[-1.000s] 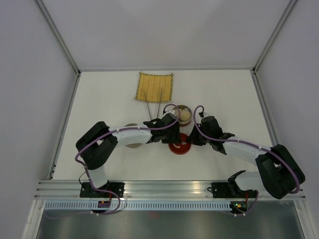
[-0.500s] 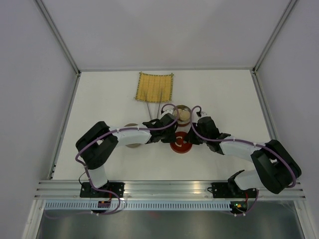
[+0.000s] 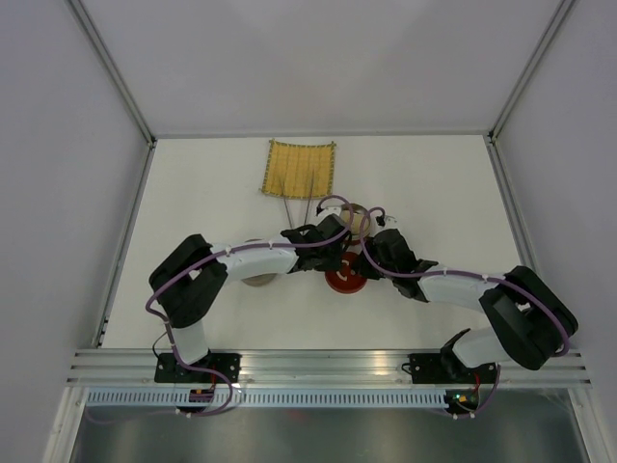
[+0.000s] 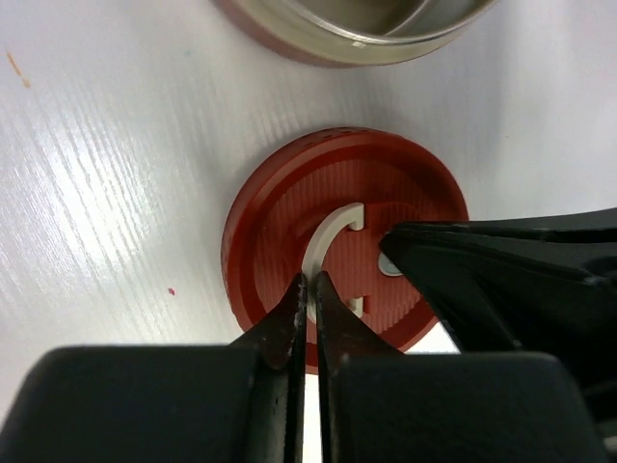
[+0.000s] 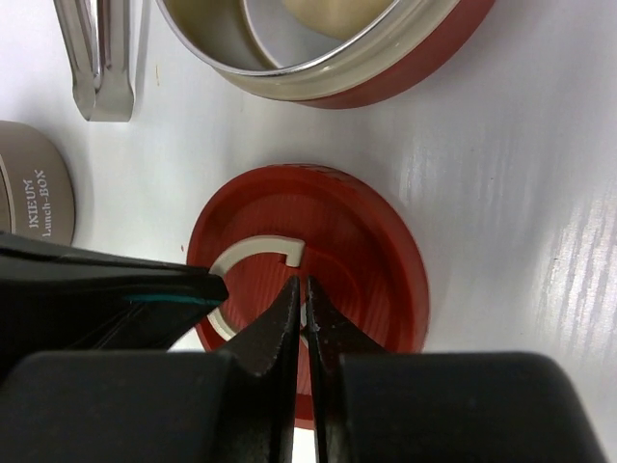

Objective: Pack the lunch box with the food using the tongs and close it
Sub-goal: Pick up the box lid from the center of the board.

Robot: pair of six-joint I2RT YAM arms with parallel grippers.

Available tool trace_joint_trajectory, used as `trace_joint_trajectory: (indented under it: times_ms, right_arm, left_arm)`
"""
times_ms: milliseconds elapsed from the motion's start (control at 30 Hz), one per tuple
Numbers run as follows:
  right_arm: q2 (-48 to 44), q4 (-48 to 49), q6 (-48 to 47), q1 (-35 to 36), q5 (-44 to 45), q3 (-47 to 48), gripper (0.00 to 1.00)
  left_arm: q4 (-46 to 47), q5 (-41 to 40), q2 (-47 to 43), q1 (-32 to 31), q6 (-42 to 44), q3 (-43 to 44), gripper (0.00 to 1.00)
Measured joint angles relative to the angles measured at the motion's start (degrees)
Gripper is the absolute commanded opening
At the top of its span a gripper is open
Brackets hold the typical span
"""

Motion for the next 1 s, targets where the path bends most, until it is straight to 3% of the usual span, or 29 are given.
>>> trace_joint_trajectory:
  times_ms: [200,333,433,500,700,800,900,933,1000]
  right_arm:
    - [0.4,0.6,2.6,1.0,2.7,0.0,0.11]
    - [0.4,0.9,4.1,1.2,3.5,-0.2,0.1]
    - [0.3,0.8,4.7,1.4,4.1,-0.3,0.1]
    - [0.1,0.7,4.9,1.5,4.4,-0.4,0.11]
    - [-2.1,-1.6,5.4,1.7,5.4,-1.1,0.13]
    - [-3.5,-4.3,5.5,1.7,5.7,-1.1,0.18]
    - [-5.9,-8.2,5.4,1.8,5.6,-1.0,0.32]
    - [-7.0,-10.6,5.3,1.8,5.5,-0.8,0.43]
    - [-9.6,-14.4,5.3,1.8,5.4,0.0,0.54]
  left_arm:
    - [-1.5,-2.6,0.3,-2.4,1.0,3.4,0.08]
    - [-1.1,-2.8,0.5,-2.7,1.2,3.5,0.25]
    - [-1.2,-2.8,1.6,-3.3,1.2,3.5,0.27]
    - [-1.3,-2.8,2.6,-3.5,1.2,3.6,0.25]
    - [-1.2,-3.5,3.8,-3.5,1.1,3.9,0.04]
    - [-1.1,-4.1,3.8,-3.7,1.2,4.2,0.02]
    - [-1.2,-5.0,3.8,-3.8,1.6,4.2,0.02]
    - [-1.3,-5.7,3.8,-3.8,1.9,4.3,0.02]
    - [-1.3,-5.8,3.7,-3.8,2.7,4.3,0.02]
